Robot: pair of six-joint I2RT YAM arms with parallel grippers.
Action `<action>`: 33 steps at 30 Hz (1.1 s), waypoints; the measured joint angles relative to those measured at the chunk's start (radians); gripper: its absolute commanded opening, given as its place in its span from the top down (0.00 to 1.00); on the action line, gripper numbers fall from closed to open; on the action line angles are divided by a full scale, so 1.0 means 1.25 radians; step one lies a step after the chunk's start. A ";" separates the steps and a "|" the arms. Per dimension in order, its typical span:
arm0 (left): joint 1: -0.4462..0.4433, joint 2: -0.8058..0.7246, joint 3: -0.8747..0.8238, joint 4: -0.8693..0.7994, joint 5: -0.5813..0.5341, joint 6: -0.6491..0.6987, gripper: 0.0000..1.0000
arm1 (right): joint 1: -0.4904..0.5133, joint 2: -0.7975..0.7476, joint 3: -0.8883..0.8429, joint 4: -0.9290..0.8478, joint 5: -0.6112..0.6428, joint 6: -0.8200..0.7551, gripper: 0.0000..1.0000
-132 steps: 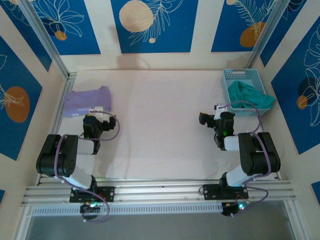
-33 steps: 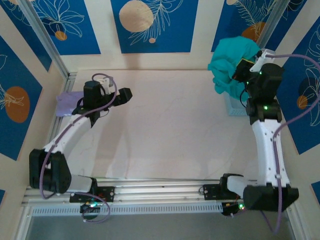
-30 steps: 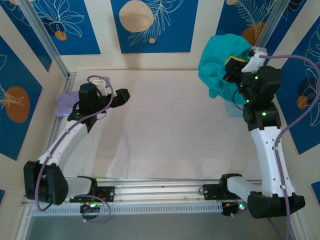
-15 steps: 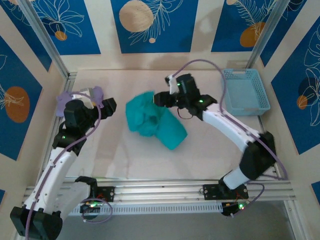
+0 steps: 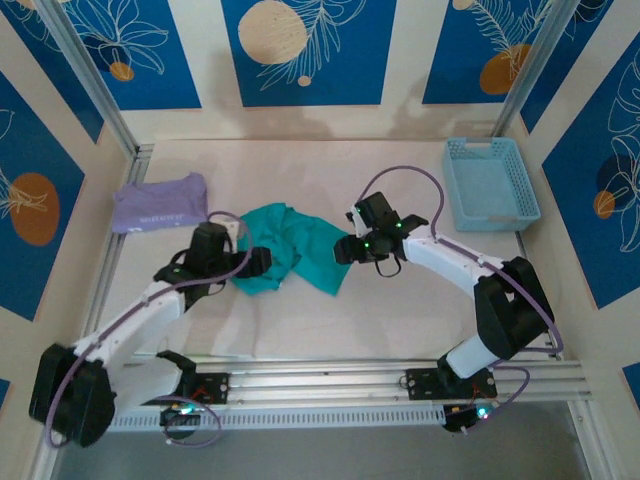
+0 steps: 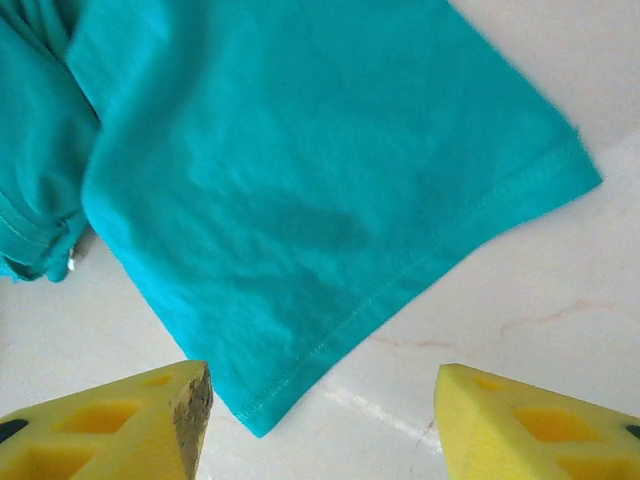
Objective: Fold the inside-out t-shirt
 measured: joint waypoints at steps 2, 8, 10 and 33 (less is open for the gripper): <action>-0.036 0.067 0.005 0.014 0.002 0.008 0.22 | 0.002 0.018 -0.013 0.015 -0.034 0.021 0.39; -0.132 0.264 0.074 0.088 0.002 0.004 0.40 | 0.045 0.110 -0.013 0.087 -0.074 0.067 0.39; -0.138 0.320 0.097 0.120 -0.001 -0.003 0.49 | 0.056 0.144 -0.012 0.115 -0.089 0.078 0.43; -0.035 -0.114 0.363 0.064 -0.176 0.066 1.00 | -0.187 -0.376 0.276 0.067 -0.094 -0.022 1.00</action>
